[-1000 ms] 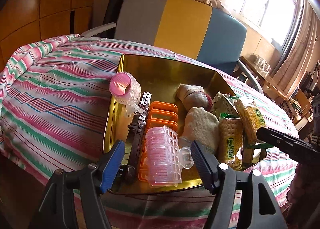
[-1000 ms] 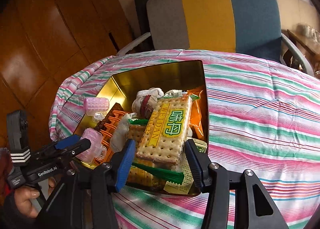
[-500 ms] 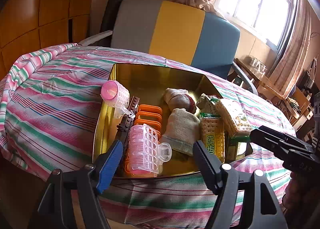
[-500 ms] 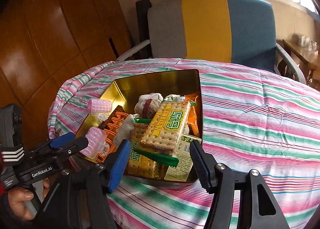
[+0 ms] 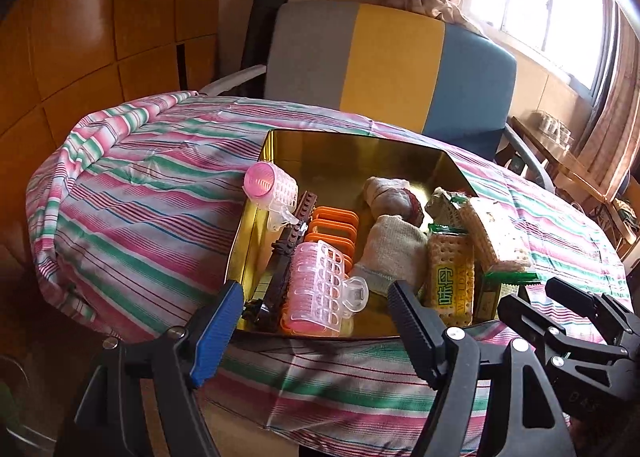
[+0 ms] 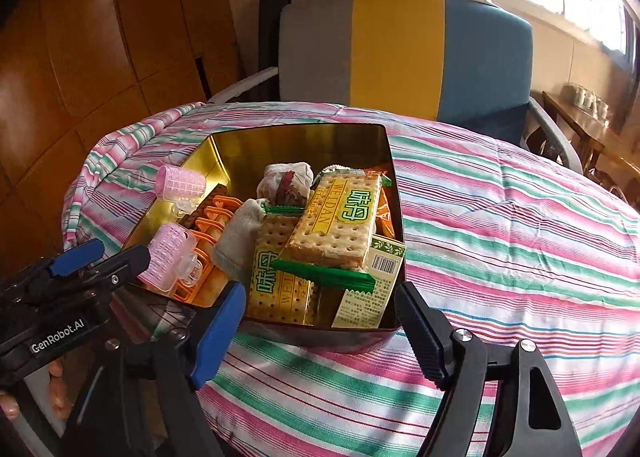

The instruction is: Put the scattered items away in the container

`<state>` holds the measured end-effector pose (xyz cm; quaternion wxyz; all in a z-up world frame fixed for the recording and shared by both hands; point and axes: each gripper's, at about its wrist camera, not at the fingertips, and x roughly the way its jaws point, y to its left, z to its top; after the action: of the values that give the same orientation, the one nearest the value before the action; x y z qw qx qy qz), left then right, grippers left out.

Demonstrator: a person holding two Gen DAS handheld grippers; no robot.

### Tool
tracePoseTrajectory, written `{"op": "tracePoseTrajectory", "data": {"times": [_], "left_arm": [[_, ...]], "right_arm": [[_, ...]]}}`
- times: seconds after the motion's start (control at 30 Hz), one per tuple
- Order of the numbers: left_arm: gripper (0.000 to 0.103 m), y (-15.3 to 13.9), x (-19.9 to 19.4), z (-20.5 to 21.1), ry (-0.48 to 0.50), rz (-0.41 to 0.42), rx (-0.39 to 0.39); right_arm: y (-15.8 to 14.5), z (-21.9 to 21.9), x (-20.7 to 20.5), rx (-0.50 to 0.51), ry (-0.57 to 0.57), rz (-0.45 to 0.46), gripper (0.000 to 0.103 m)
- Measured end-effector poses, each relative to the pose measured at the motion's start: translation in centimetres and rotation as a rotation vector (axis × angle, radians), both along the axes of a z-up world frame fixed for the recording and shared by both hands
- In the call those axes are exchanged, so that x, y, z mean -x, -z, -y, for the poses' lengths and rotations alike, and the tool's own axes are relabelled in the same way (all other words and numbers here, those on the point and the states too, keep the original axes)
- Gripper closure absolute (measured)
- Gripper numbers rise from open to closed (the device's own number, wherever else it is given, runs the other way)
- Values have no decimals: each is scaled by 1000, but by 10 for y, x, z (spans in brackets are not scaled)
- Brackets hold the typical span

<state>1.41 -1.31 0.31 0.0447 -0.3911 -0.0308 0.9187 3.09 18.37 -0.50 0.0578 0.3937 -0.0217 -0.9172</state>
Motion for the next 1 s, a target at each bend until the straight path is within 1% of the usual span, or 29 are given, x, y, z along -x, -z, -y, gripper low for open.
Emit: {"op": "tracePoseTrajectory", "data": {"times": [0.07, 0.13, 0.27, 0.33, 0.37, 0.4, 0.43, 0.53, 0.63, 0.73, 0.83, 1.0], "left_arm": [[27, -2, -2, 1, -21, -1, 2], [27, -5, -3, 1, -52, -7, 24], [27, -13, -8, -3, -78, -31, 54], [28, -15, -11, -6, -99, -46, 90], [31, -16, -12, -7, -116, -50, 112], [33, -16, -12, -7, -131, -50, 129], [33, -15, -12, -7, -144, -48, 142], [34, -12, -11, -5, -161, -27, 146], [35, -9, -12, -6, -157, -18, 162], [37, -7, -14, -13, -139, -20, 205], [40, -6, -13, -16, -129, -13, 210], [40, -5, -11, -17, -124, 3, 202]], "right_arm": [[0, 2, -2, -13, 15, 1, 22], [1, 4, -3, -35, 32, 0, 17], [2, 4, -4, -56, 66, 3, 14], [2, 5, -4, -62, 76, 4, 11], [2, 6, -5, -66, 76, 2, 10], [2, 7, -5, -71, 76, -1, 10], [2, 9, -6, -76, 75, -4, 9], [1, 13, -7, -85, 65, -11, 7], [1, 18, -8, -94, 51, -13, 7], [2, 22, -8, -105, 40, -14, 7], [2, 24, -7, -112, 35, -15, 7], [4, 25, -5, -115, 39, -5, 7]]}}
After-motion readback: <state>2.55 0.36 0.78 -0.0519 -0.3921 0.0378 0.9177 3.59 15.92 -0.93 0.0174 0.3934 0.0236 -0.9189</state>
